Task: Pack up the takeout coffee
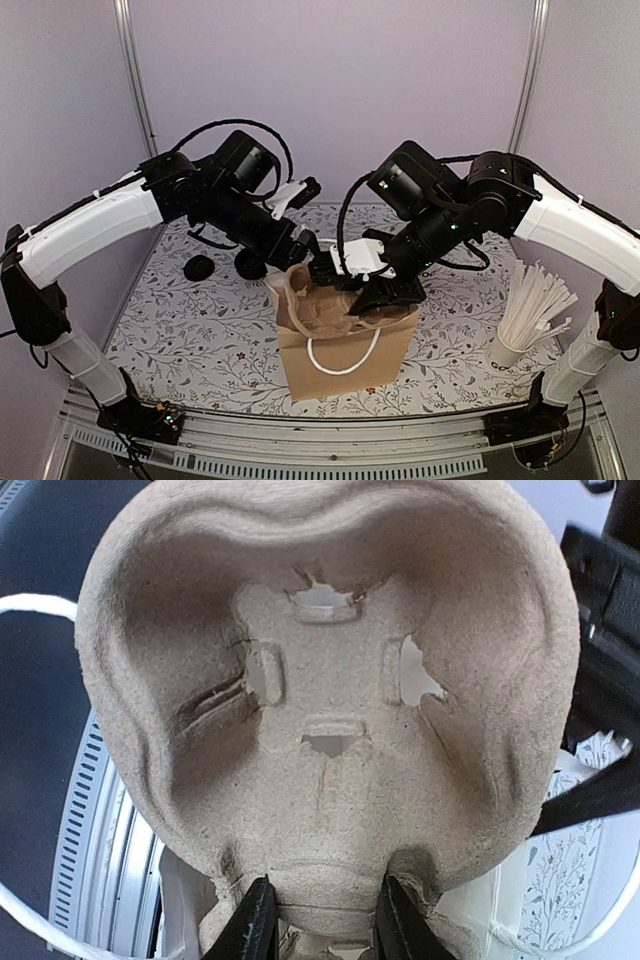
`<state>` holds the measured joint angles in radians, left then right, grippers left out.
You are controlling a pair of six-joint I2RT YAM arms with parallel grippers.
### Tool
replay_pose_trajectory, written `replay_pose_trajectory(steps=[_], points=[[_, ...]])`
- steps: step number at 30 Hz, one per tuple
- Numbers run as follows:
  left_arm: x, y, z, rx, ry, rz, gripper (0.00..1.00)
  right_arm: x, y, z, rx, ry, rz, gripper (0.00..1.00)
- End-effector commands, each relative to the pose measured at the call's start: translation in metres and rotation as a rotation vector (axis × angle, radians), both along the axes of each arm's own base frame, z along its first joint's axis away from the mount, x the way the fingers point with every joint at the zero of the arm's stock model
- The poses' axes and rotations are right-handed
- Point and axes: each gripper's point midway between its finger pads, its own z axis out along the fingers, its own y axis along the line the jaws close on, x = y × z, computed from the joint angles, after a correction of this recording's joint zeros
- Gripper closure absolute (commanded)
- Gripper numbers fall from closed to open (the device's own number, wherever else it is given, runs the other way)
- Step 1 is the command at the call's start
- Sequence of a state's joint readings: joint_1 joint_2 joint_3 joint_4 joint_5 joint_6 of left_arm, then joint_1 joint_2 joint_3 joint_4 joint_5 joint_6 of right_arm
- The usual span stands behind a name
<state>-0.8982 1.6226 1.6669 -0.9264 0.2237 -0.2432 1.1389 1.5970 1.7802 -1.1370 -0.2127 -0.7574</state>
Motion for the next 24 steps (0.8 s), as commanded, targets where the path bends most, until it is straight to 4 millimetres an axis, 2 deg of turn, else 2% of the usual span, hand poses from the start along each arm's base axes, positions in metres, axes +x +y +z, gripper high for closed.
replay_pose_trajectory(steps=[1,5,8,12,16,21,24], points=[[0.000,0.034,0.002,0.021,0.015,0.164,0.00,-0.001,-0.003,-0.007,-0.043,0.035,-0.032,0.75],[-0.006,0.047,0.010,-0.025,0.043,0.256,0.00,0.004,0.000,-0.004,-0.042,0.025,-0.049,0.75],[-0.017,0.058,0.001,-0.033,0.138,0.360,0.00,0.007,0.003,-0.001,-0.034,0.018,-0.068,0.75],[-0.032,0.056,0.005,-0.103,0.198,0.413,0.00,0.009,0.003,-0.002,-0.035,0.017,-0.077,0.75],[-0.040,0.062,0.002,-0.108,0.222,0.442,0.00,0.010,0.004,0.000,-0.030,0.010,-0.082,0.75],[-0.041,0.052,-0.002,-0.133,0.238,0.422,0.00,0.013,0.005,0.000,-0.034,0.000,-0.088,0.75],[-0.040,0.045,-0.011,-0.111,0.251,0.406,0.00,0.013,0.005,-0.001,-0.038,0.001,-0.093,0.75]])
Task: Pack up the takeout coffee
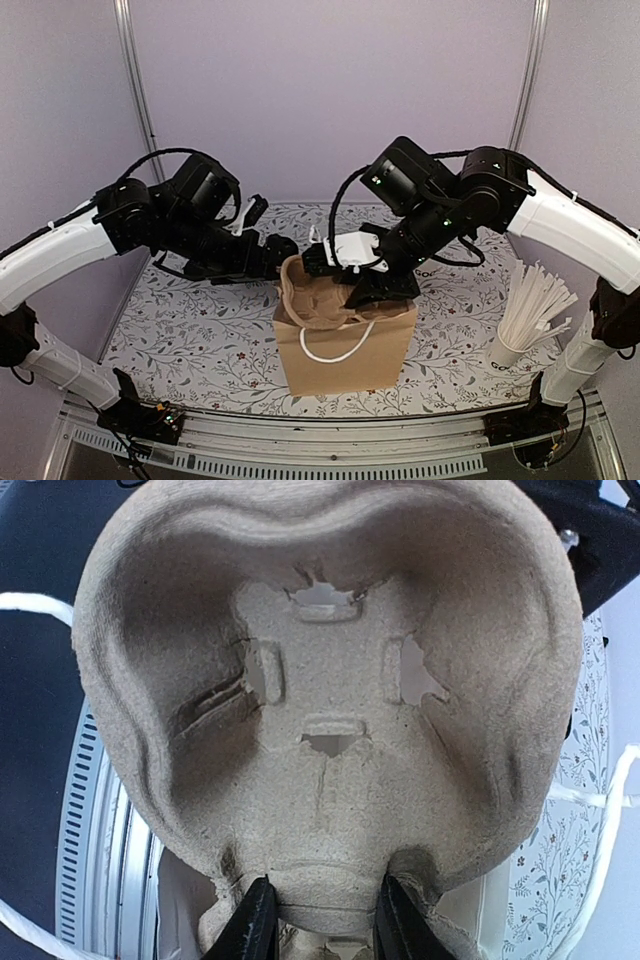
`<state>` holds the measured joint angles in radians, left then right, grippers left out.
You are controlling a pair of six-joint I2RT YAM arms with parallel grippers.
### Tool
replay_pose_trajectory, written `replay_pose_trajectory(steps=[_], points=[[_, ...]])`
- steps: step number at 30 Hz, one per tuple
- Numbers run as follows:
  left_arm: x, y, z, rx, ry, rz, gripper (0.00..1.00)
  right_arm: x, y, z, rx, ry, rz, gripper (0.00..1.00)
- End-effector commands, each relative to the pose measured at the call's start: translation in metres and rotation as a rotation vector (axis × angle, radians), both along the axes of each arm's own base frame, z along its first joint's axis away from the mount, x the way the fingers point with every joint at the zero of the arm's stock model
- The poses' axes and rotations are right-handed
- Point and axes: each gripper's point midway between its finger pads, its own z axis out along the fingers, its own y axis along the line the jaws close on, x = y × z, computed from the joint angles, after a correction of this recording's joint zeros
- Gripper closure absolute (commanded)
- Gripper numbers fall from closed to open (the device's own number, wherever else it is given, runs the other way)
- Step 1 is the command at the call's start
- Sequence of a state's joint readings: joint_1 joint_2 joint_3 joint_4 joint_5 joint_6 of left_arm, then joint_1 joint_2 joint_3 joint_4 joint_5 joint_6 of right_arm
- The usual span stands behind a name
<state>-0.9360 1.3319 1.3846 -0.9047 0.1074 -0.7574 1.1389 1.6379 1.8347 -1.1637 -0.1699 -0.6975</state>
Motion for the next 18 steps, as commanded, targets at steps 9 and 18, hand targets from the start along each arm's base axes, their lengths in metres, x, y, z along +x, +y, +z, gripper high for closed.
replay_pose_trajectory(steps=[9,18], points=[[-0.002,0.007,-0.014,0.097,0.005,0.005,0.00,0.004,-0.008,-0.014,-0.071,0.009,-0.041,0.74],[-0.008,0.018,-0.018,0.120,0.019,0.018,0.00,0.012,-0.011,-0.024,-0.114,0.050,-0.074,0.74]])
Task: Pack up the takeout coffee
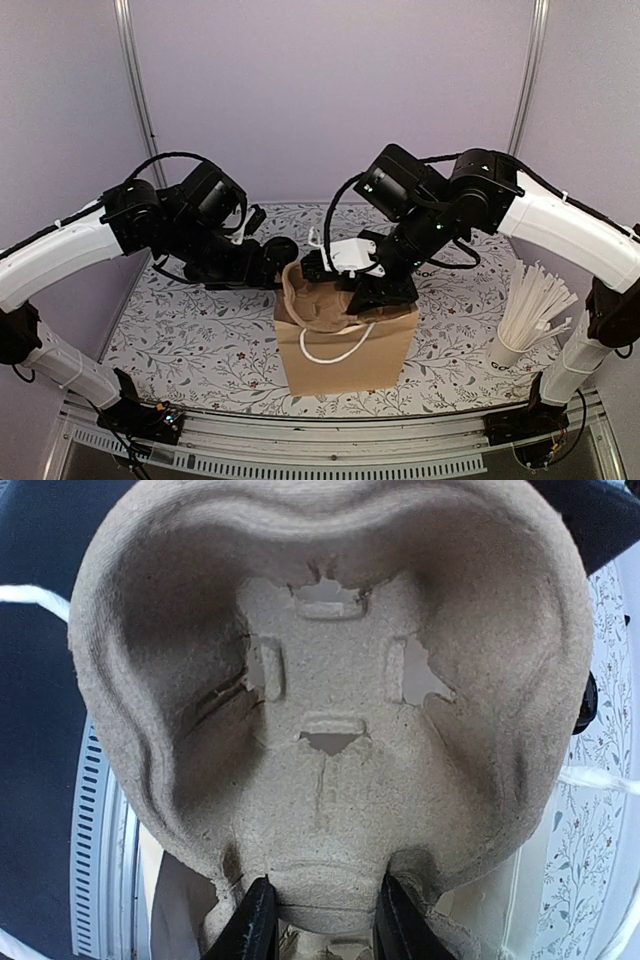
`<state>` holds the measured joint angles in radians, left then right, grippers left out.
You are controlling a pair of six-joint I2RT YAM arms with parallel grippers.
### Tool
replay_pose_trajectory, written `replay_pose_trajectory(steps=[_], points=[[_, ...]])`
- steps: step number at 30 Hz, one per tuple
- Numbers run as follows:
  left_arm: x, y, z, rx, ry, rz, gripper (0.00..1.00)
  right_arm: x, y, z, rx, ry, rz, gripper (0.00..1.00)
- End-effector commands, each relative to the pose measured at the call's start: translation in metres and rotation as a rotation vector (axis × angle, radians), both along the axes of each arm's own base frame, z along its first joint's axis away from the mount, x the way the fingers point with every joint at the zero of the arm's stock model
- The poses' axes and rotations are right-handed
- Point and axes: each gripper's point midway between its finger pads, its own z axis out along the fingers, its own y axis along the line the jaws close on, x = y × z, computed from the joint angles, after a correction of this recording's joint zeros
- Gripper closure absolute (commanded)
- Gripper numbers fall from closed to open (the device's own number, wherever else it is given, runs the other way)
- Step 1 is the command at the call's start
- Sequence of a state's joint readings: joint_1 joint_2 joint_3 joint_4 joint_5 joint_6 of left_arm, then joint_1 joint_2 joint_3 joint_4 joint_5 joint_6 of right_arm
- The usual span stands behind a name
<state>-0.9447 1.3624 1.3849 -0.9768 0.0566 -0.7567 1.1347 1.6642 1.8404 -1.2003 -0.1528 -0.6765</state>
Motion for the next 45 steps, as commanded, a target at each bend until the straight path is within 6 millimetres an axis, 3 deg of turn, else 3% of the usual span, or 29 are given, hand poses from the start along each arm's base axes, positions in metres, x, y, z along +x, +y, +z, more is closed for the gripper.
replay_pose_trajectory(steps=[1,10,17,20,31,37,40,45], points=[[-0.007,0.006,0.003,0.013,-0.007,-0.007,0.00,0.011,-0.008,-0.011,-0.057,0.034,-0.050,0.74],[-0.010,0.009,-0.004,0.029,0.000,-0.010,0.00,0.020,-0.010,-0.020,-0.091,0.052,-0.080,0.75],[-0.011,-0.002,-0.002,0.003,-0.010,-0.041,0.00,0.019,0.001,0.032,0.056,0.026,-0.050,0.75],[-0.011,-0.001,-0.005,0.019,-0.008,-0.045,0.00,0.017,0.001,0.041,0.091,0.021,-0.041,0.74],[-0.016,-0.004,-0.001,0.020,-0.019,-0.057,0.00,0.034,-0.005,0.002,-0.027,0.003,-0.129,0.75],[-0.013,0.006,0.000,0.040,-0.040,-0.013,0.00,0.026,-0.012,-0.014,-0.089,0.050,-0.116,0.75],[-0.002,0.019,0.012,0.055,-0.106,0.055,0.00,0.019,-0.018,-0.021,-0.127,0.080,-0.099,0.74],[0.007,0.016,0.029,0.024,-0.169,0.062,0.00,0.012,-0.026,-0.036,-0.186,0.113,-0.073,0.74]])
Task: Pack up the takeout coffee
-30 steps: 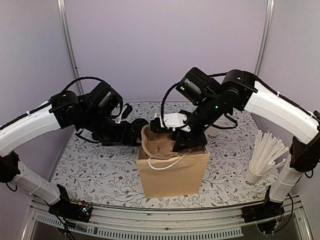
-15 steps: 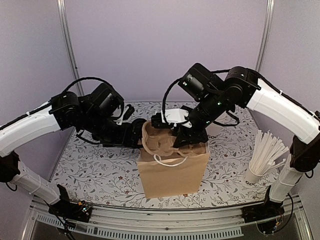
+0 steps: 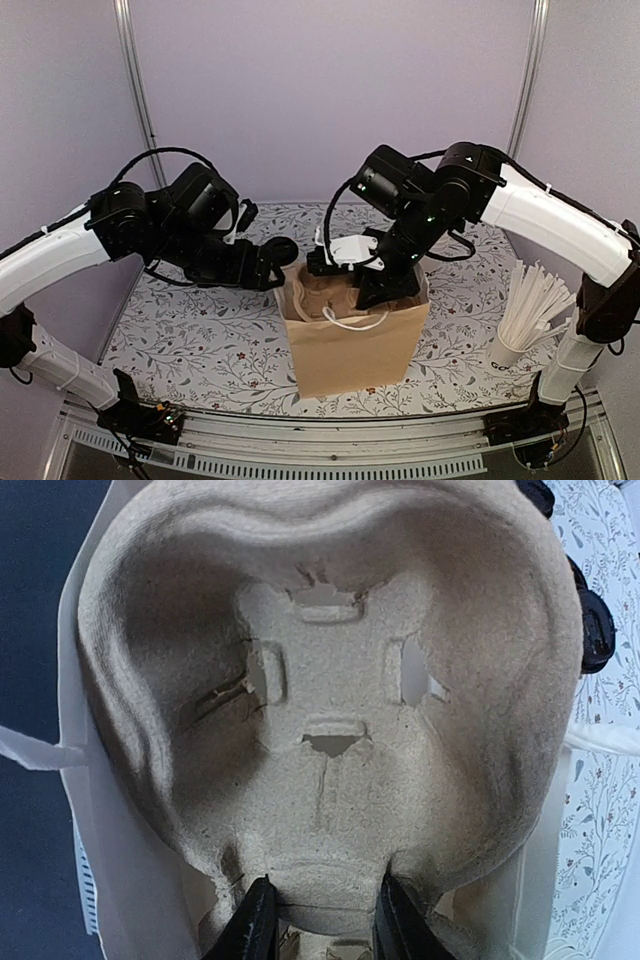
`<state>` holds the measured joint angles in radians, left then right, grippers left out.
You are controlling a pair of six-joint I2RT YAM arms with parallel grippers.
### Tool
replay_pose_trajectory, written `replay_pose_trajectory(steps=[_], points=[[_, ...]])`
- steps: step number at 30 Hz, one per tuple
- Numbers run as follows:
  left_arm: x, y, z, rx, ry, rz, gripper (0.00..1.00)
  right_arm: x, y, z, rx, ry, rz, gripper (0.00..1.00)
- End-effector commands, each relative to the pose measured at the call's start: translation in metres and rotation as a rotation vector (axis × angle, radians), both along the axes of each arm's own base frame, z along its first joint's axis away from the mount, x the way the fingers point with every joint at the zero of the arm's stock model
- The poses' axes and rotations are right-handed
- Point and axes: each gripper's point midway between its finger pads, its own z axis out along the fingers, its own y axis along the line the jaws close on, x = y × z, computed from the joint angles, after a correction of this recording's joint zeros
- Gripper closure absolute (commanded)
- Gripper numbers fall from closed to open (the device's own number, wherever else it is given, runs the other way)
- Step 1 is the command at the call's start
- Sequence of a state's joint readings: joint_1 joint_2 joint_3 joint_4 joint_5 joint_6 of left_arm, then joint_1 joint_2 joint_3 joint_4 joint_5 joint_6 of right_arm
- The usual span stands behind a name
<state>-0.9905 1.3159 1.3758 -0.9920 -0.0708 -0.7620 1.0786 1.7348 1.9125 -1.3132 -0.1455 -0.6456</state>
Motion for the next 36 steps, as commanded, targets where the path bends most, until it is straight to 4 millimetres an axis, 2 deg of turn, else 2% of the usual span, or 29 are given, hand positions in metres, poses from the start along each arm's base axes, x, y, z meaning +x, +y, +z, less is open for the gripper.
replay_pose_trajectory(steps=[1,4,11,18,27,36], points=[[0.010,0.003,0.021,-0.022,-0.086,0.023,0.00,-0.008,-0.012,-0.022,-0.087,0.057,0.017,0.74],[0.012,0.001,0.028,-0.044,-0.120,0.020,0.00,-0.009,-0.013,-0.028,-0.113,0.044,0.020,0.73],[0.023,0.014,0.049,-0.051,-0.219,0.056,0.00,-0.013,-0.016,-0.046,-0.167,0.063,0.018,0.72],[0.034,0.026,0.045,-0.020,-0.252,0.079,0.00,-0.011,-0.015,-0.059,-0.203,0.077,0.011,0.72],[0.044,0.041,0.038,-0.002,-0.257,0.093,0.00,-0.015,-0.020,-0.094,-0.296,0.127,0.036,0.71],[0.044,0.051,0.026,-0.011,-0.252,0.104,0.00,-0.019,-0.021,-0.119,-0.346,0.172,0.045,0.70]])
